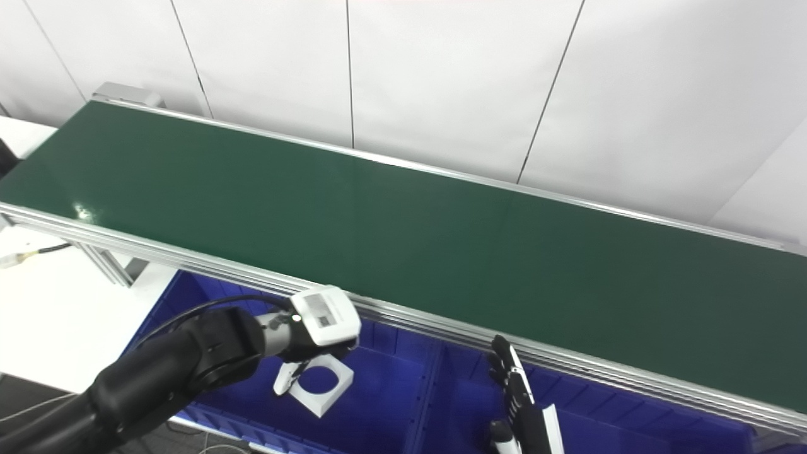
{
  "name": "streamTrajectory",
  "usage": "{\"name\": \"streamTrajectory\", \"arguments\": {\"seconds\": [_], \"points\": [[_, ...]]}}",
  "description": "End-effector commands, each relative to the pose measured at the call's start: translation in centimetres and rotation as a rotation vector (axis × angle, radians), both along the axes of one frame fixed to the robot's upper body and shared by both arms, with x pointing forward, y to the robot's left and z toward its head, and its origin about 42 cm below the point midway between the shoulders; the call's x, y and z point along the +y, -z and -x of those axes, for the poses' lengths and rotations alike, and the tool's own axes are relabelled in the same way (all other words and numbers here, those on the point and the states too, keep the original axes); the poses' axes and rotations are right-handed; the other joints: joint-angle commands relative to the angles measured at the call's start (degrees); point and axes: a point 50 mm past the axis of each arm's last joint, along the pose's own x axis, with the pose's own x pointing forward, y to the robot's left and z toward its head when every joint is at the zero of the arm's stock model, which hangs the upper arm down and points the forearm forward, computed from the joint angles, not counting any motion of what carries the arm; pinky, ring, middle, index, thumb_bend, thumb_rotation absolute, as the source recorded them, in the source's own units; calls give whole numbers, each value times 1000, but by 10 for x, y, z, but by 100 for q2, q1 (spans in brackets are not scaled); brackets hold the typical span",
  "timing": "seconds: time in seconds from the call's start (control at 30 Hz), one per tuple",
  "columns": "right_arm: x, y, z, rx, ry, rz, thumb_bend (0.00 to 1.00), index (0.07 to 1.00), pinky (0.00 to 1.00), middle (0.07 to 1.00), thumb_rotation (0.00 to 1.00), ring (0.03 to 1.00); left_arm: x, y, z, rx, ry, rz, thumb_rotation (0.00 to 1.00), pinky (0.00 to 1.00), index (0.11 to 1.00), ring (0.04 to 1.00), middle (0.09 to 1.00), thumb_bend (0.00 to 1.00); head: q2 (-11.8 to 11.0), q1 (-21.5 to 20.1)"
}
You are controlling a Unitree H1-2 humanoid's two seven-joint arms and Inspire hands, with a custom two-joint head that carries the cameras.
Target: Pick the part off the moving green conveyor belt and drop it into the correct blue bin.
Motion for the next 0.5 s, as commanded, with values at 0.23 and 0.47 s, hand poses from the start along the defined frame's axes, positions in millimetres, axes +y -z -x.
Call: {"name": "streamTrajectory", "arguments": {"seconds": [0.23, 0.47], "points": [[2, -9, -5, -70, -14, -26, 806, 956, 913, 953, 977, 924, 7, 9, 11, -65, -265, 170, 0, 159, 483, 236, 472, 527, -40, 4], [4, -11, -5, -73, -12, -30, 808, 954, 914, 954, 972, 927, 7, 27, 25, -71, -310, 182, 0, 173, 491, 251, 429, 523, -55, -23]]}}
